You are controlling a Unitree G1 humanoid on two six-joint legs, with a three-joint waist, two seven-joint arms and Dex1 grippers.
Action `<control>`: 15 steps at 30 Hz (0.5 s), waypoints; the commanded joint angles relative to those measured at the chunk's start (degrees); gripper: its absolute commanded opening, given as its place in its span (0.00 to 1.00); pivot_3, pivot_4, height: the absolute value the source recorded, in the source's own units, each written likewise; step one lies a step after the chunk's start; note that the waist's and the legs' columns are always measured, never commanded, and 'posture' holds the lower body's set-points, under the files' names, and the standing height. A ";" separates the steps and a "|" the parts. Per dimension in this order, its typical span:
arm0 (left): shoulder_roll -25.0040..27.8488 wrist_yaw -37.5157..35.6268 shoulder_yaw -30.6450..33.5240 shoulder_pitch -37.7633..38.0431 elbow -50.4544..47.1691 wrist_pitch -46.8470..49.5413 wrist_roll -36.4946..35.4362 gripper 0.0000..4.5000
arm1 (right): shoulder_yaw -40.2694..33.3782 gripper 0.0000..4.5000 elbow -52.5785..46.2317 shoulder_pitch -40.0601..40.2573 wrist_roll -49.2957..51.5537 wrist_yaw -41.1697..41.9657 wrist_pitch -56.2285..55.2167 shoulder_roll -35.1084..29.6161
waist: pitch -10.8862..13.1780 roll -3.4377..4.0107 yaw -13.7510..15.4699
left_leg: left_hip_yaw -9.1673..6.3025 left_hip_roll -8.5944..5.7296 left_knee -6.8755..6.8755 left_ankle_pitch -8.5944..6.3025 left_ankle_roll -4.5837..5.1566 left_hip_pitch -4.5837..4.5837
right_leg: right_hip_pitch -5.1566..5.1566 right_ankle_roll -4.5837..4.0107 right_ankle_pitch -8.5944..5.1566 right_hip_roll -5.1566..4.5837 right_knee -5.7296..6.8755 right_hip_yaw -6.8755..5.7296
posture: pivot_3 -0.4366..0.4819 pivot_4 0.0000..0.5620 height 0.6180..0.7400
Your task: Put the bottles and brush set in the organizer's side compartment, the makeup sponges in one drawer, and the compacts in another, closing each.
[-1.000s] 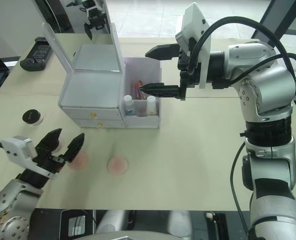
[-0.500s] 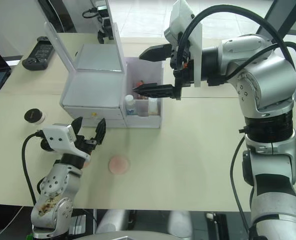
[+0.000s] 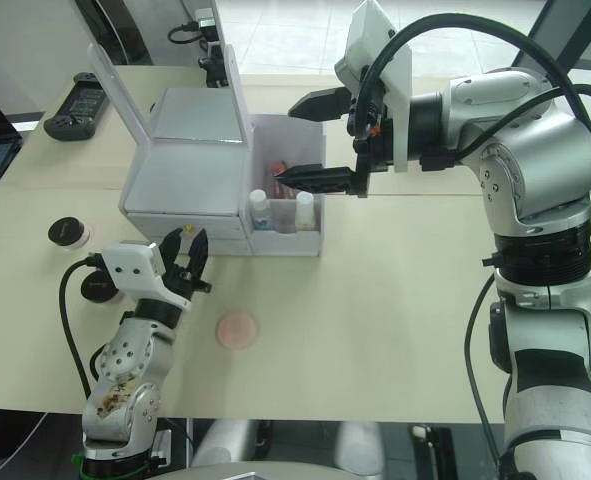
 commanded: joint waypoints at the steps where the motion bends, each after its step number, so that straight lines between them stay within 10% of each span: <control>1: -0.24 -0.01 -0.65 -0.03 -1.10 -1.64 0.53 0.16 | -1.50 1.00 -1.74 -0.58 0.00 -0.36 -1.84 -0.62 | 0.00 0.00 0.03 | 0.00 0.00 0.00 0.00 0.00 -0.01 | 0.00 0.00 0.00 0.00 0.00 0.00 | 0.48 0.27 1.00; 15: 3.00 -2.77 0.49 13.40 -18.05 4.63 -5.05 0.13 | -0.32 1.00 0.45 0.48 -0.45 -1.38 -4.52 3.69 | 0.01 -0.01 -0.02 | 0.08 0.07 -0.03 -0.14 0.24 -0.05 | -0.11 0.00 -0.01 0.05 -0.01 0.11 | 0.48 0.27 1.00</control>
